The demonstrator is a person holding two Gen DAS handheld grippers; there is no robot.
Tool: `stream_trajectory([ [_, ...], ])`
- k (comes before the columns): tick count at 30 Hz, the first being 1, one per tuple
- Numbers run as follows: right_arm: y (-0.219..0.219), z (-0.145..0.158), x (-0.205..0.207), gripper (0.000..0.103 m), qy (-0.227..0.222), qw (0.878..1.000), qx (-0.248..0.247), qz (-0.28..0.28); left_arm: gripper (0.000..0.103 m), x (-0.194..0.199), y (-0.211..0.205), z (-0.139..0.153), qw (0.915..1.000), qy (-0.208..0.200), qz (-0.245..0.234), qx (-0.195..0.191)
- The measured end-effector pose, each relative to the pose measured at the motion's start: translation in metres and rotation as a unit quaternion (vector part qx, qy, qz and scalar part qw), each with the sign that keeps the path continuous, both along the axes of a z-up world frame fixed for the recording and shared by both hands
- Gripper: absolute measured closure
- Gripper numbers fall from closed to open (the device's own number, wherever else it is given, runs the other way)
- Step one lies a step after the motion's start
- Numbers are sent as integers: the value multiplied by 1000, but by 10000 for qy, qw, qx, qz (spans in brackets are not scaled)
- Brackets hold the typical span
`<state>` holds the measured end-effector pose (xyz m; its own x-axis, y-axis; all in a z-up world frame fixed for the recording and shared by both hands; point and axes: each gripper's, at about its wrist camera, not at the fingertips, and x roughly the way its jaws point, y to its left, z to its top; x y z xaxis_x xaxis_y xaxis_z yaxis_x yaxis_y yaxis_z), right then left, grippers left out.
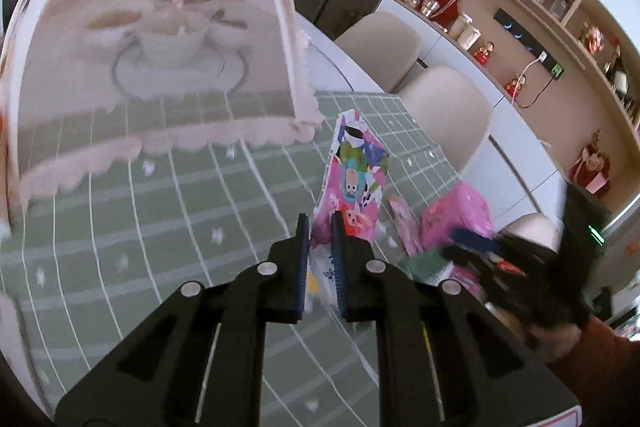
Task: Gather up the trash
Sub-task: 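Move the left gripper toward the pink-printed snack bag and grasp it, then grasp the white-green milk carton with the right gripper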
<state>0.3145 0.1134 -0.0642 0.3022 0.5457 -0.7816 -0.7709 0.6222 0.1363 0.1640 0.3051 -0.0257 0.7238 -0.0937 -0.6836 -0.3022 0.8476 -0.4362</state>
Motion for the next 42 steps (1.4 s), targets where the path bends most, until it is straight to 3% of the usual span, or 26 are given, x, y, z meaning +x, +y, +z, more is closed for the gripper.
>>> stream_trajectory([
  [3,2,-12,-1,69,80,9998,-192,-24,92,-20,-4,-9,9998,72,58,-181],
  [8,-35,-20,-36,69,142,9994,-300,121,92,-45,-19,-27,9993,170,-95,-315],
  [12,-71,-19,-59,69,-134,9984,-553,32,92,-50,-30,-44,9982,292,-192,-496],
  [18,-91,-15,-67,69,88,9993,-339,129,92,-50,-48,-72,9963,617,-345,-480],
  [19,-89,-19,-65,67,172,9989,-398,153,92,-51,-51,-76,9959,683,-346,-479],
  [21,-86,-27,-58,55,159,9982,-558,120,92,-55,-54,-85,9949,814,-271,-535],
  [23,-83,-31,-56,54,113,9978,-629,165,92,-59,-58,-90,9944,870,-208,-559],
  [27,-66,-34,-55,54,-266,9948,-820,548,80,-64,-63,-87,9951,870,-84,-465],
  [29,-59,-35,-53,54,-221,9941,-796,700,75,-66,-66,-83,9957,840,-62,-394],
  [33,-46,-41,-48,50,-158,9918,-898,892,71,-71,-70,-72,9968,773,-54,-177],
  [36,-37,-49,-42,47,-495,9875,-1226,855,69,-73,-72,-68,9968,792,-40,-70],
  [41,-40,-47,-29,47,-94,9922,-1021,705,68,-71,-76,-67,9961,879,-7,64],
  [42,-42,-45,-29,53,-95,9924,-1016,686,68,-69,-77,-67,9959,895,-20,91],
])
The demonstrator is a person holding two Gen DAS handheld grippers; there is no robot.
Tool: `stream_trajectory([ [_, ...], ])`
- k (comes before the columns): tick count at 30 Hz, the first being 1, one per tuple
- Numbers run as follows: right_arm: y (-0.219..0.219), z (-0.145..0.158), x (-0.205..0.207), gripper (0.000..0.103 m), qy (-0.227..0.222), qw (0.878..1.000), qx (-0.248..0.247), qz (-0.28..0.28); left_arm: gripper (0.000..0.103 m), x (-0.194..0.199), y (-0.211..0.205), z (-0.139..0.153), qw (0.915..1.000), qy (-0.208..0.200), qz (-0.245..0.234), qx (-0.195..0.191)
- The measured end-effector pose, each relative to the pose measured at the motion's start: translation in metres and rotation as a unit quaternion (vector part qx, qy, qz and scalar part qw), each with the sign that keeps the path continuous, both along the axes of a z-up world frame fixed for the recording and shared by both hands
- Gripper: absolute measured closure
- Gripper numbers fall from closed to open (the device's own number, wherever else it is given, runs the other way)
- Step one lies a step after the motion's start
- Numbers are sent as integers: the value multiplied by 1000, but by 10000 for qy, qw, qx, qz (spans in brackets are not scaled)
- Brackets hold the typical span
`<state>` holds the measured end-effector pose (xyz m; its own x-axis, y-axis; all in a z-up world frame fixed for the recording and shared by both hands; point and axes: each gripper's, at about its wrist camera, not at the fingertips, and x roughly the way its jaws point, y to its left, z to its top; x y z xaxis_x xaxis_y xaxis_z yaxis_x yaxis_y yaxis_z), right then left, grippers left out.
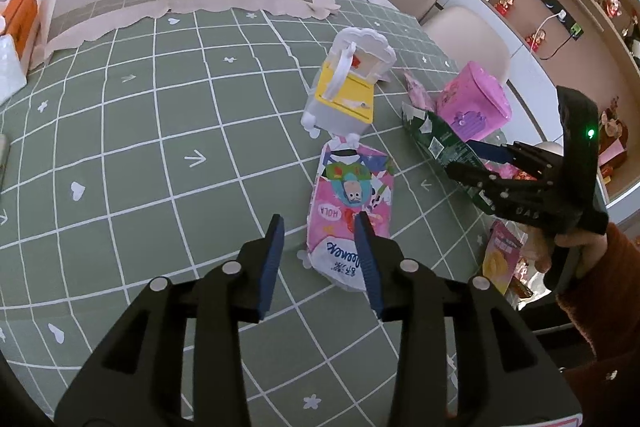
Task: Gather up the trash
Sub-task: 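Grasp the white-green milk carton with the right gripper, then carry the pink-printed bag with the left gripper while the right carries the milk carton to the trash bag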
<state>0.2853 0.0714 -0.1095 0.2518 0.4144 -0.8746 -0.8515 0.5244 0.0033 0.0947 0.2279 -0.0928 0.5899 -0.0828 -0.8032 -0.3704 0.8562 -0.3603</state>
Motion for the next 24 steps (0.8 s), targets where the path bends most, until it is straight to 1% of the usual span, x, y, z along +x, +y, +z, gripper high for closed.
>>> stream_trajectory([
  [1,-3,2,-1,58,0,10000,8,-29,67,2,-1,-1,10000,18,-22,21],
  [2,-5,5,-1,78,82,9999,43,-72,65,5,-2,-1,10000,50,-60,50],
  [3,-9,7,-1,82,97,9998,75,-179,65,8,-3,-2,9999,81,-95,82],
  [6,-24,22,-6,86,109,9987,318,-382,64,15,-5,-7,9996,194,-145,173],
  [10,-42,35,-12,87,231,9963,606,-572,64,25,-11,-15,9990,297,-225,256],
  [14,-58,47,-16,87,291,9926,856,-811,64,33,-19,-23,9975,419,-250,513],
  [18,-72,57,-22,87,216,9911,922,-931,64,39,-20,-31,9969,518,-176,568],
  [19,-75,59,-24,87,169,9910,909,-964,74,40,-21,-31,9968,519,-175,576],
  [20,-78,61,-25,87,124,9909,900,-997,88,42,-22,-30,9969,496,-242,553],
  [22,-84,64,-25,87,101,9897,934,-1076,96,45,-24,-29,9972,462,-381,439],
  [23,-87,66,-24,87,100,9888,971,-1127,99,47,-28,-26,9972,408,-495,394],
  [24,-92,69,-24,87,65,9876,1012,-1198,99,49,-31,-21,9969,335,-574,432],
])
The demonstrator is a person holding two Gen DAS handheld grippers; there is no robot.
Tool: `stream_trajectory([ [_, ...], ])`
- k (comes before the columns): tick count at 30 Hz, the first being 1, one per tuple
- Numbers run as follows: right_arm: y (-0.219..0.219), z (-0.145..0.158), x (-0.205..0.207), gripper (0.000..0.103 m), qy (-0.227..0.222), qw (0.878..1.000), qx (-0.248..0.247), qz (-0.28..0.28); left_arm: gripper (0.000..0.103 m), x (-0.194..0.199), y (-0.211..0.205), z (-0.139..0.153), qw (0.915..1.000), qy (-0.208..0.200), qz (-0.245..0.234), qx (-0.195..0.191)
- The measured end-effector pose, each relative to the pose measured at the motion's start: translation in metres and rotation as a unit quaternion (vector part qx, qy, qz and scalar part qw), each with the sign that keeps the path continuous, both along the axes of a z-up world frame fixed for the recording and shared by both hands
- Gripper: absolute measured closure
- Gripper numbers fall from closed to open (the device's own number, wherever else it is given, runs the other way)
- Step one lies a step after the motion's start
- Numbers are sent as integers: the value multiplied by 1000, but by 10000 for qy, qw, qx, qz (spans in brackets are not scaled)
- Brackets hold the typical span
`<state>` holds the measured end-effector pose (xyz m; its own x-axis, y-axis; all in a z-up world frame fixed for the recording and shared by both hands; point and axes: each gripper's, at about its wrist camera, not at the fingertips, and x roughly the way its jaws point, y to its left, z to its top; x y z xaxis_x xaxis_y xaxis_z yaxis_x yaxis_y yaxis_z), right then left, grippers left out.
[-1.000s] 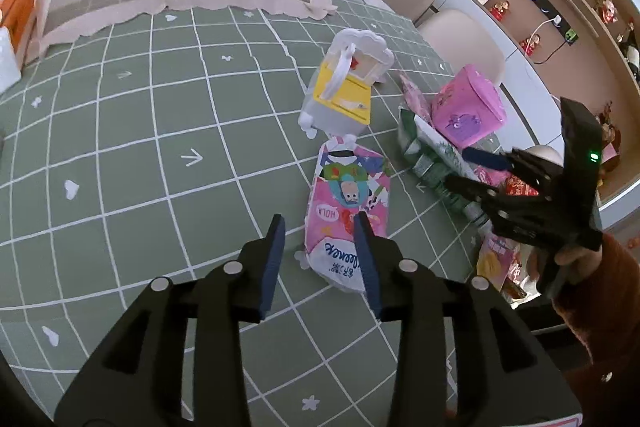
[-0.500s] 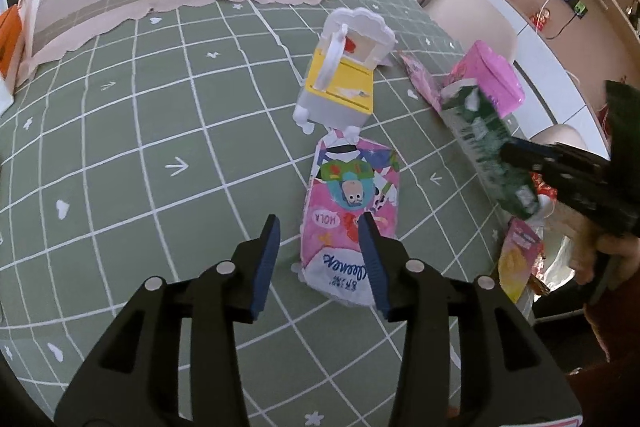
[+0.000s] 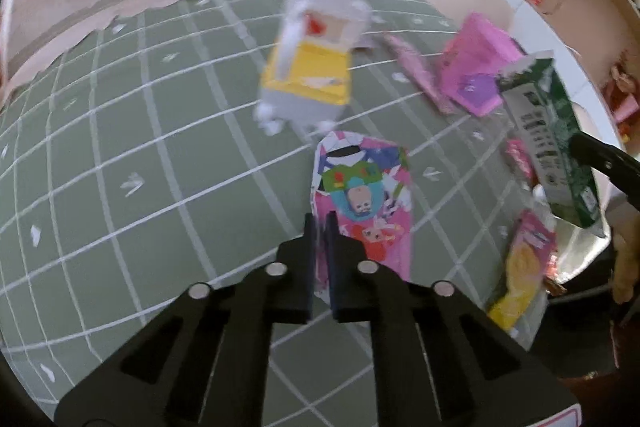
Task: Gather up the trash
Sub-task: 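Carry the pink-printed bag with the left gripper while the right carries the milk carton to the trash bag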
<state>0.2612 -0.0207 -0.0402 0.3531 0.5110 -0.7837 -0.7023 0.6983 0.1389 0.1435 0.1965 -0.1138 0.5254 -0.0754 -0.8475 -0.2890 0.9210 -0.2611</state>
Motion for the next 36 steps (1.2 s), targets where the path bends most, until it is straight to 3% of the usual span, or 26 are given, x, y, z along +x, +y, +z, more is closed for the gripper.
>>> stream_trajectory([
  [5,-20,24,0,92,-267,9994,175,-165,101,7,-11,52,9979,-619,-153,149],
  [11,-44,62,4,93,-640,9962,505,-292,101,26,-22,131,9885,-1449,-258,334],
  [16,-45,42,9,93,-166,9986,463,200,101,39,-28,156,9852,-1645,-283,393],
  [17,-43,33,9,92,-124,9987,395,290,101,39,-29,154,9861,-1599,-268,358],
  [18,-41,22,11,84,-59,9990,310,313,101,39,-29,150,9871,-1545,-253,322],
  [21,-36,-7,22,48,248,9989,117,392,101,33,-28,128,9911,-1311,-168,140],
  [29,-14,-57,30,48,438,9915,-668,1022,101,11,-30,31,9979,-390,196,-471],
  [31,-8,-64,34,47,288,9902,-854,1064,101,6,-31,14,9979,-199,328,-531],
  [34,4,-80,46,47,551,9860,-1129,1100,100,3,-33,2,9978,-36,400,-528],
  [36,8,-80,49,47,543,9858,-1038,1205,100,2,-34,-1,9979,16,418,-489],
])
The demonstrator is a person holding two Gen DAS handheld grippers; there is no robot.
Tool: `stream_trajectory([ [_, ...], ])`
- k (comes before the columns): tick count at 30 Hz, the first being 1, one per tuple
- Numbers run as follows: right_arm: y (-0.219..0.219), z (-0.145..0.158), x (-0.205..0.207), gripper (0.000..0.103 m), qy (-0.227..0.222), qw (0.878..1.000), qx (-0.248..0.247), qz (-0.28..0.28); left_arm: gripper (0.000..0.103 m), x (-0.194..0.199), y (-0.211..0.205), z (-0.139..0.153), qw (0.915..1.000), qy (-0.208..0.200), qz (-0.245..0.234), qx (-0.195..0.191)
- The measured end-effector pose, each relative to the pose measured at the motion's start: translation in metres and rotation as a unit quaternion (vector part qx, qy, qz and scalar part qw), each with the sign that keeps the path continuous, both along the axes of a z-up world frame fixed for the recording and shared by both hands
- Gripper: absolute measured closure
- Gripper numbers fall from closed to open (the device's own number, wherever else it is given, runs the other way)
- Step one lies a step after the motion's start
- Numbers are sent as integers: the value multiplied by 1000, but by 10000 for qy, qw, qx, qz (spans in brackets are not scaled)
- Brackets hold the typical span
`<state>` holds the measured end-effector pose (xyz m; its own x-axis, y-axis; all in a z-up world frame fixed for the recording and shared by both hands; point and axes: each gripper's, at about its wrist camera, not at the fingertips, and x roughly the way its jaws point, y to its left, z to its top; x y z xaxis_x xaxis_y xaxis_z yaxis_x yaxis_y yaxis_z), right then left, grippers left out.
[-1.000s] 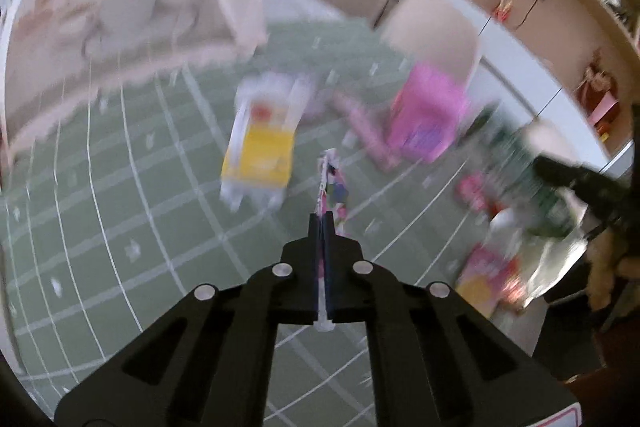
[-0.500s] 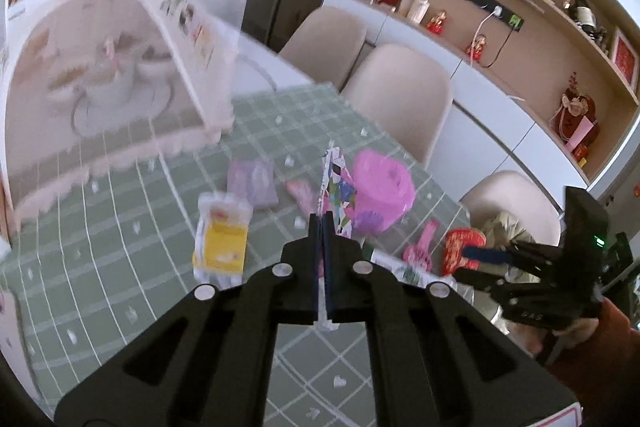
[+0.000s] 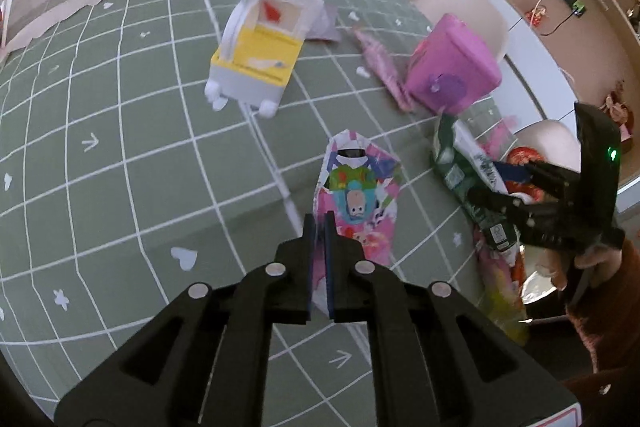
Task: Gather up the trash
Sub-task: 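Carry the pink-printed bag with the left gripper while the right carries the milk carton to the trash bag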
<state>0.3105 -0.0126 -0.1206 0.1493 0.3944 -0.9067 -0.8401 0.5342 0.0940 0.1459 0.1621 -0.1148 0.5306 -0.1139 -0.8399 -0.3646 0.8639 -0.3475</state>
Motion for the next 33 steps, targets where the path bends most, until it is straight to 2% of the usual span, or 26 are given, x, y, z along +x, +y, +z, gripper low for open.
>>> stream_trajectory([
  [3,5,3,-1,56,76,9999,134,-7,94,1,-2,-5,9999,95,-14,-57],
  [5,7,15,-6,57,-78,9996,272,-94,84,0,-3,-6,9999,90,-28,-133],
  [7,6,31,-10,57,-172,9984,505,-188,79,0,-4,-7,9998,42,-58,-196],
  [10,0,55,-15,57,-212,9959,804,-368,78,3,-5,-10,9997,75,-107,-217],
  [12,-2,66,-19,57,-250,9946,912,-435,81,7,-8,-11,9996,126,-207,-139],
  [13,-4,69,-21,57,-293,9943,919,-456,98,9,-10,-11,9995,157,-258,-49],
  [16,-12,80,-25,57,-466,9927,956,-576,100,15,-12,-4,9991,105,-406,64],
  [19,-27,92,-28,58,-614,9890,1096,-783,101,22,-7,18,9990,-125,-398,174],
  [23,-54,122,-30,58,-926,9805,1340,-1102,101,32,-3,71,9950,-747,-551,367],
  [25,-68,136,-32,58,-1086,9756,1441,-1251,101,37,-8,99,9907,-1095,-677,438],
  [29,-97,161,-39,58,-1538,9647,1479,-1546,101,55,-25,139,9817,-1592,-997,310],
  [33,-135,174,-43,58,-1831,9528,1444,-1942,101,83,-62,160,9714,-1832,-1501,181],
])
